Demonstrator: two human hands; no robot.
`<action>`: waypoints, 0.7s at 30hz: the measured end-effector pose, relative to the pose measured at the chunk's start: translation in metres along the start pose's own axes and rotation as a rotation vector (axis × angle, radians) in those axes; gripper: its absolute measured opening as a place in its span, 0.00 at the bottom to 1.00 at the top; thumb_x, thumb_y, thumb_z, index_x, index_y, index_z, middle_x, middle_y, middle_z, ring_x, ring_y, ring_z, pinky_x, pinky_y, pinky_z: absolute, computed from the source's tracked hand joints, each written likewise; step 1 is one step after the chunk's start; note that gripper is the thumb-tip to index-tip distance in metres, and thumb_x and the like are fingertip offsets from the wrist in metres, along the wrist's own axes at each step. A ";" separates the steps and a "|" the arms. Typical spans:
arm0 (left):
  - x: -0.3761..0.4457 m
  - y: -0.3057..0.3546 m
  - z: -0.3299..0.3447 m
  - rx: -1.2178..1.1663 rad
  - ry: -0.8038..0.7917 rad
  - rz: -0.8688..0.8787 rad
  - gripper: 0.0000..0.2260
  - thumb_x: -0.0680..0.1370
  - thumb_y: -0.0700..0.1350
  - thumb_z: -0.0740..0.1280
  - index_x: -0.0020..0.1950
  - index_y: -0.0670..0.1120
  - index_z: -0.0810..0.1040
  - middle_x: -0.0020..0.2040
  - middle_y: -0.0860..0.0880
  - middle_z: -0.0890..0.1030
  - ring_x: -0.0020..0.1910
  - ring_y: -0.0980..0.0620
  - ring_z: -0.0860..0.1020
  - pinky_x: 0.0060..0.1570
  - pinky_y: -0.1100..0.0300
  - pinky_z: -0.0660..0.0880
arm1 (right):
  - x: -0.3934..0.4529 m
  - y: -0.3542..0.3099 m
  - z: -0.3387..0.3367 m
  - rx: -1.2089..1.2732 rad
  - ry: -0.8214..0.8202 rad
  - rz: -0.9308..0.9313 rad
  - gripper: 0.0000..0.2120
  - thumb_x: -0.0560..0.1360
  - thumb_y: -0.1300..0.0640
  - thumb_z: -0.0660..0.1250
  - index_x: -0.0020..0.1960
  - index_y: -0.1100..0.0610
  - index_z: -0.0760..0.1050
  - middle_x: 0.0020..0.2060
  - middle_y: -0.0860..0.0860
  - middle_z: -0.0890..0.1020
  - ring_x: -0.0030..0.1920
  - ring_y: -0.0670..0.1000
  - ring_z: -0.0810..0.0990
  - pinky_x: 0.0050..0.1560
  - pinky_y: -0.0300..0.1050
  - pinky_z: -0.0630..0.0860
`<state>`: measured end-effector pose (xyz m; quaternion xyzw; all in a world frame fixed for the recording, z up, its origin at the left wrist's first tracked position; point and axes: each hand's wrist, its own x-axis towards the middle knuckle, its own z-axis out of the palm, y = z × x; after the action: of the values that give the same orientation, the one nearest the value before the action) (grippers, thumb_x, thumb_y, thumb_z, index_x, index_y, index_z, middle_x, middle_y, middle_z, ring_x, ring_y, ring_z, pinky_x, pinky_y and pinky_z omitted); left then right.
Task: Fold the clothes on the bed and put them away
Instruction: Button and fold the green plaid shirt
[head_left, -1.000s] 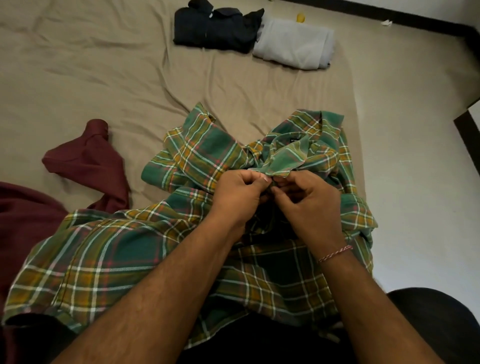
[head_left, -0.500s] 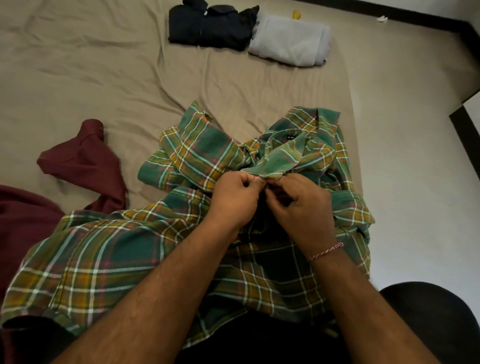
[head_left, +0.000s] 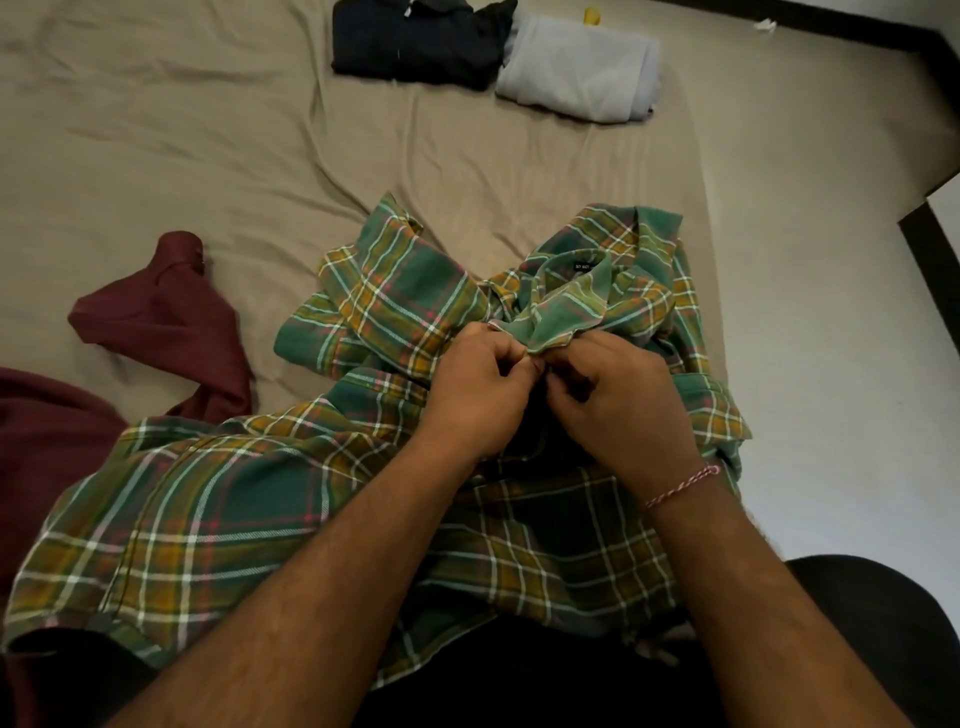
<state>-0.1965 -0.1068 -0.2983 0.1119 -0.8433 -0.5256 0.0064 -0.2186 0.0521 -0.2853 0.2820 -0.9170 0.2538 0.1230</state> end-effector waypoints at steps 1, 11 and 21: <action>-0.001 0.001 0.001 -0.013 0.007 0.007 0.11 0.81 0.44 0.71 0.38 0.47 0.79 0.48 0.51 0.74 0.44 0.59 0.75 0.40 0.71 0.67 | 0.000 0.000 -0.001 -0.007 0.007 0.004 0.07 0.74 0.60 0.72 0.52 0.56 0.85 0.45 0.50 0.85 0.45 0.50 0.82 0.46 0.46 0.81; -0.006 0.014 0.004 -0.334 0.041 0.118 0.05 0.79 0.39 0.73 0.43 0.41 0.85 0.48 0.50 0.78 0.48 0.54 0.79 0.51 0.62 0.77 | 0.000 -0.013 -0.018 -0.038 0.185 0.056 0.03 0.72 0.59 0.74 0.43 0.58 0.82 0.38 0.51 0.82 0.37 0.50 0.78 0.37 0.45 0.76; -0.009 0.007 0.016 -0.672 0.062 0.024 0.07 0.78 0.37 0.73 0.41 0.43 0.85 0.47 0.39 0.81 0.45 0.46 0.81 0.51 0.50 0.79 | -0.003 -0.007 -0.014 0.089 0.236 0.113 0.05 0.74 0.58 0.75 0.43 0.59 0.82 0.38 0.51 0.83 0.38 0.48 0.79 0.39 0.42 0.77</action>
<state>-0.1909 -0.0879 -0.2982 0.1094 -0.6237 -0.7703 0.0751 -0.2103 0.0558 -0.2719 0.2032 -0.8984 0.3323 0.2031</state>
